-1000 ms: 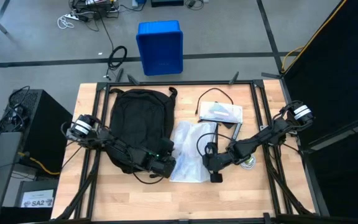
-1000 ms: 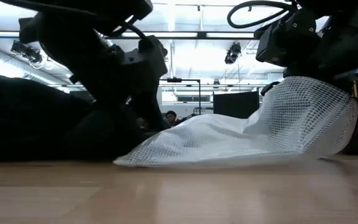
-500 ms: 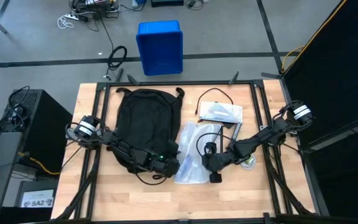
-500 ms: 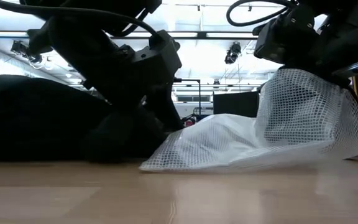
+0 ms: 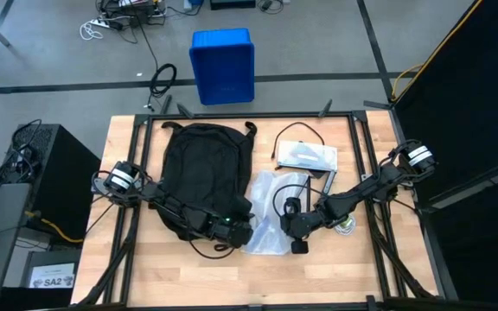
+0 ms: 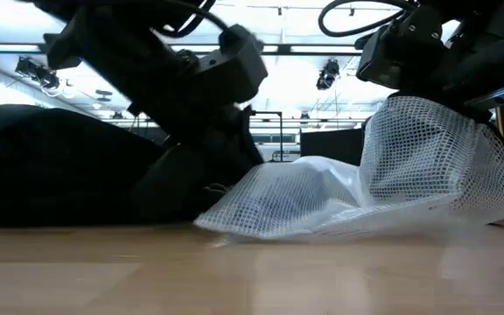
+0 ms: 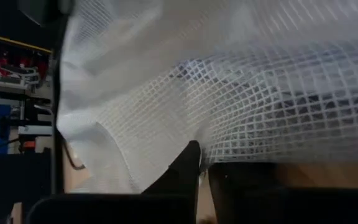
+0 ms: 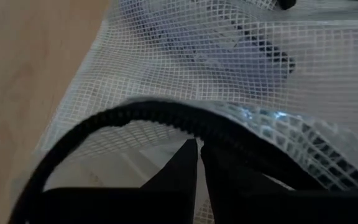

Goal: Unpack backpack
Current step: Remove the chocolate bar from the zip bag

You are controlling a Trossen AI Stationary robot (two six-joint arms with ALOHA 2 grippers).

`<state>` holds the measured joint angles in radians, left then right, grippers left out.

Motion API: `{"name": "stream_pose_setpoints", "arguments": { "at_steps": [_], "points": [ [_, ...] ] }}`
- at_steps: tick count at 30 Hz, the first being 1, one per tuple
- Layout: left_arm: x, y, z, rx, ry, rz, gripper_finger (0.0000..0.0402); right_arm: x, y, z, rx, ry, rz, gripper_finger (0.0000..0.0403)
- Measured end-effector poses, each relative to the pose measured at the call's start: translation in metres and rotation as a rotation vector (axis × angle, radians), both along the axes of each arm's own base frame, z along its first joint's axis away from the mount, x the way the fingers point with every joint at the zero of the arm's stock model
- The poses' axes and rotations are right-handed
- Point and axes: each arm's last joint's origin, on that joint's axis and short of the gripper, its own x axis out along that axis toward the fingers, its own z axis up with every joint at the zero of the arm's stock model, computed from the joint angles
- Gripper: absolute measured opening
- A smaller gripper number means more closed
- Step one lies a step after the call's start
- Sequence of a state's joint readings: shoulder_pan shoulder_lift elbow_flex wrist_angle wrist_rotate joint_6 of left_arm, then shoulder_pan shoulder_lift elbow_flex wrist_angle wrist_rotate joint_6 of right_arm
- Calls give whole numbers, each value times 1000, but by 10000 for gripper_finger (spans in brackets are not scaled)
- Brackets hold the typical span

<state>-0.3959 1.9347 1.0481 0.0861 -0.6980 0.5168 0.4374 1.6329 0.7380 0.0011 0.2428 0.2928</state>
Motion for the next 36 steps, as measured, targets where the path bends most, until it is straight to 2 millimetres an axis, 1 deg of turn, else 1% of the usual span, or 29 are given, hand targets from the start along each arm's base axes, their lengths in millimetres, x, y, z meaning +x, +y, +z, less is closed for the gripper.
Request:
{"name": "stream_pose_setpoints", "arguments": {
  "at_steps": [8, 11, 18, 22, 28, 30, 32, 36],
  "points": [
    [9, -15, 21, 143, -26, -38, 0, 0, 1, 0, -27, -12, 2, 16],
    [15, -20, 33, 160, -32, -49, 0, 0, 4, 1, -58, -35, 13, 22],
    [21, -22, 57, 236, 59, -7, 0, -6, 16, 4, -115, -72, 32, 53],
    [19, -21, 64, 241, 117, 21, 0, -13, 28, 4, -116, -77, 71, 75],
    [8, -13, 65, 234, 208, 83, 0, -26, 50, 5, -103, -103, 99, 104],
    [4, -11, 72, 223, 206, 98, 0, -31, 56, 5, -120, -122, 105, 112],
    [0, -9, 83, 208, 183, 103, 0, -34, 61, 7, -147, -153, 93, 118],
    [-5, -8, 104, 194, 130, 88, 0, -35, 64, 10, -197, -220, 36, 127]
  ]
}}
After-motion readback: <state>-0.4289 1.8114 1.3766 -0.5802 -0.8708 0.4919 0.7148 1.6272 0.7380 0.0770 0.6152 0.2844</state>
